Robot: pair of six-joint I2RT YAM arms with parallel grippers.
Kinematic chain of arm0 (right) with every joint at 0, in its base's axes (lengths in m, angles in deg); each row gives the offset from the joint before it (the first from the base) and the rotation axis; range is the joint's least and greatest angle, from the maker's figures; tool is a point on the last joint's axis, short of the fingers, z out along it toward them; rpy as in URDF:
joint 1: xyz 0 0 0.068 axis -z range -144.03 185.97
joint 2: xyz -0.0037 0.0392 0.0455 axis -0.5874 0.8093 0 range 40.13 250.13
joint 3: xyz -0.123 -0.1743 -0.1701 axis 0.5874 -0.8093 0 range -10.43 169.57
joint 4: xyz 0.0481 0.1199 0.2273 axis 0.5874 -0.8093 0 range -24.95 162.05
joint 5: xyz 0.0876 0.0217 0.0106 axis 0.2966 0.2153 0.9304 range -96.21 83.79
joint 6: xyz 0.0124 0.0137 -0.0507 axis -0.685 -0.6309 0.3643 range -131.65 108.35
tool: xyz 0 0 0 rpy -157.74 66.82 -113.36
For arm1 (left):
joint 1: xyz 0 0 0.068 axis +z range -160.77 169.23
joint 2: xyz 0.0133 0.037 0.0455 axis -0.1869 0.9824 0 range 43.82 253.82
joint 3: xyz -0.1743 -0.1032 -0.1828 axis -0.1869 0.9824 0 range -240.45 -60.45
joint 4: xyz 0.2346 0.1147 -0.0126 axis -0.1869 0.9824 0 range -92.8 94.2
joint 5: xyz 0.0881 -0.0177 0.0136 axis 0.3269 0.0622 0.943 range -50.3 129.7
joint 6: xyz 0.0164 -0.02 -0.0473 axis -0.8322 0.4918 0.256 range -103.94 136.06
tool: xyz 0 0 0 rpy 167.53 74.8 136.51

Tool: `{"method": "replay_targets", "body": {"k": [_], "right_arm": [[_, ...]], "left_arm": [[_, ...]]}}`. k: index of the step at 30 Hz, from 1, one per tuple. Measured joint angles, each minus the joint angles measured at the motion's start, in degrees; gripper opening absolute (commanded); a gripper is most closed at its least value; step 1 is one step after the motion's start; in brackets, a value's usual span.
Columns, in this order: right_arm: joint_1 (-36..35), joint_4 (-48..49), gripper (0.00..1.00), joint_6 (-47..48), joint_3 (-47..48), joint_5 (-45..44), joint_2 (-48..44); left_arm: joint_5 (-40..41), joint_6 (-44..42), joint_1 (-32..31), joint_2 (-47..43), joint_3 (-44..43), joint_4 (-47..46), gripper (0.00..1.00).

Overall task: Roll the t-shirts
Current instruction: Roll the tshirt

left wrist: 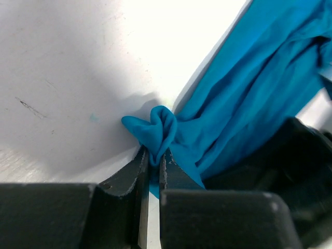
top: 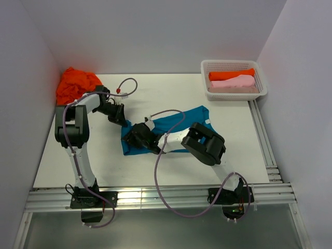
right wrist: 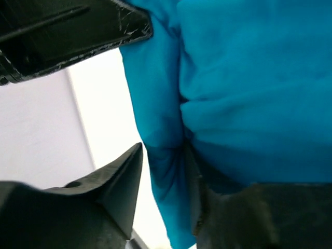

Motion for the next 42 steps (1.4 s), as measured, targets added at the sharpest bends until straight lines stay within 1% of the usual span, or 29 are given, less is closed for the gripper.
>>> {"method": "replay_targets", "body": {"k": [3,10,12,16,19,22,31,35,36,37,39,40,41,42], "right_arm": [[-1.4,-11.5,0.5,2.4,4.8,-3.9,-1.4],[-3.8,-33.8,0.5,5.9,13.0,-13.3,-3.2],[-4.5,-39.1,0.5,7.0,16.4,-15.8,-3.2],[-5.2,-45.9,0.47,9.8,23.8,-19.4,-2.8],[-5.5,-48.1,0.47,12.0,30.3,-21.2,-0.9],[-5.7,-48.8,0.47,14.1,34.1,-21.8,1.2],[-6.0,-50.1,0.47,17.6,38.2,-21.5,8.6],[-6.0,-51.5,0.46,17.5,38.7,-21.5,9.5],[-6.0,-52.0,0.46,17.5,39.2,-21.6,9.6],[-6.0,-52.5,0.46,17.4,39.5,-21.7,9.6],[-6.1,-53.5,0.47,17.4,39.6,-21.8,9.6],[-6.1,-54.2,0.47,17.3,39.6,-22.0,9.6],[-6.2,-54.8,0.47,17.3,39.6,-22.1,9.7],[-6.2,-55.3,0.47,17.3,39.6,-22.2,9.7]], "left_arm": [[2.4,0.0,-1.0,-0.8,0.0,-0.2,0.0],[7.0,0.0,-2.7,-1.9,0.0,-0.3,0.0],[8.0,0.0,-3.1,-2.1,0.0,-0.3,0.01],[9.5,0.0,-3.8,-2.2,-0.1,-0.2,0.01],[10.5,0.0,-4.3,-2.2,-0.4,-0.1,0.02],[11.4,0.0,-4.7,-2.3,-0.7,0.1,0.02],[12.9,0.0,-5.4,-2.2,-1.3,0.6,0.03],[13.0,0.0,-5.6,-2.2,-1.5,0.9,0.07],[13.0,0.0,-5.6,-2.3,-1.6,0.9,0.08],[13.2,0.0,-5.7,-2.2,-1.7,1.0,0.13],[13.3,0.0,-5.8,-2.2,-1.9,1.0,0.19],[13.3,0.0,-5.8,-2.2,-2.0,1.1,0.26],[13.3,-0.2,-5.8,-2.2,-2.1,1.0,0.29],[13.3,-0.2,-5.9,-2.3,-2.2,1.0,0.34]]}}
